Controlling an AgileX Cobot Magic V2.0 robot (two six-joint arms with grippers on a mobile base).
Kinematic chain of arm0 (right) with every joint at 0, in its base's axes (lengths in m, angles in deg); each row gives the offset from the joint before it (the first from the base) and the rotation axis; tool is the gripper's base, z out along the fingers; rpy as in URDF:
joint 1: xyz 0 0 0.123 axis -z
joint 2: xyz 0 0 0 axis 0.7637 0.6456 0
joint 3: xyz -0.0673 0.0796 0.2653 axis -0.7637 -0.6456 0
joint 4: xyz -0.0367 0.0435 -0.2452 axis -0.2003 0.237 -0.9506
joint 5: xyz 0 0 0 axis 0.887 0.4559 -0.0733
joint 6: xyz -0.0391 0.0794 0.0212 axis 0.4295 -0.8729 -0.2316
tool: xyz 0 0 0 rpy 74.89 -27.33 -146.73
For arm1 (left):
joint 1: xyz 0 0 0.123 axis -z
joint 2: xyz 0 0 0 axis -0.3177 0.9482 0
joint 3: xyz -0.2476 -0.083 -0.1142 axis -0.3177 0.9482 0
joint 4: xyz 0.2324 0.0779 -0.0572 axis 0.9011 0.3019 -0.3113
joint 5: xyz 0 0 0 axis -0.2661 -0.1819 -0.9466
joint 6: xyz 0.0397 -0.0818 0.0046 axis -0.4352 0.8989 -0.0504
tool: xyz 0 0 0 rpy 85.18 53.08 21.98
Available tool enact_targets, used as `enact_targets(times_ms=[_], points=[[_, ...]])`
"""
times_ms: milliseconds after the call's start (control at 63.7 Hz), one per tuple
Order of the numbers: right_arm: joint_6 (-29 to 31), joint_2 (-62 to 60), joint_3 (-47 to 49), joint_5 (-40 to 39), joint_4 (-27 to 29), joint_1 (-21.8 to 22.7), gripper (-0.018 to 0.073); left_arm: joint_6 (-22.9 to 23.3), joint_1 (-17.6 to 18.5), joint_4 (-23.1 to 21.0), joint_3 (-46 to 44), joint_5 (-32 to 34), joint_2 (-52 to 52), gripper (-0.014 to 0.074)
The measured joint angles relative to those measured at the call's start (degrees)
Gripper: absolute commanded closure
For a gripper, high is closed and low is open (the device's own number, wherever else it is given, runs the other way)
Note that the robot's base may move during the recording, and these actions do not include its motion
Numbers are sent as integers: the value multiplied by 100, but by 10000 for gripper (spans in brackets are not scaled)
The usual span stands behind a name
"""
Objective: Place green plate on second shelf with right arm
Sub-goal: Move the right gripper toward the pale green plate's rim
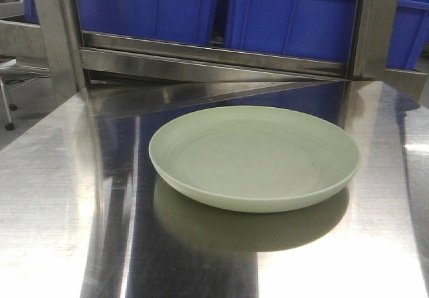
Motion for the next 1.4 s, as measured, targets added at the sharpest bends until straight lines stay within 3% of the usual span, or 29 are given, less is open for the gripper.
enact_targets(times_ms=[345, 439, 533, 722, 957, 1208, 1396], points=[[-12, 0, 0, -480, 0, 0, 506, 0, 0, 0, 0, 0, 0, 466], [-451, 0, 12, -730, 166, 0, 506, 0, 0, 0, 0, 0, 0, 466], [-835, 0, 332, -591, 311, 0, 506, 0, 0, 0, 0, 0, 0, 466], [-853, 583, 1534, -111, 121, 0, 506, 0, 0, 0, 0, 0, 0, 466], [-845, 3104, 3371, 1136, 39, 0, 506, 0, 0, 0, 0, 0, 0, 466], [-762, 5798, 5369, 3200, 379, -37, 506, 0, 0, 0, 0, 0, 0, 466], [-489, 6711, 5774, 3841, 765, -414, 466, 0, 0, 0, 0, 0, 0, 466]])
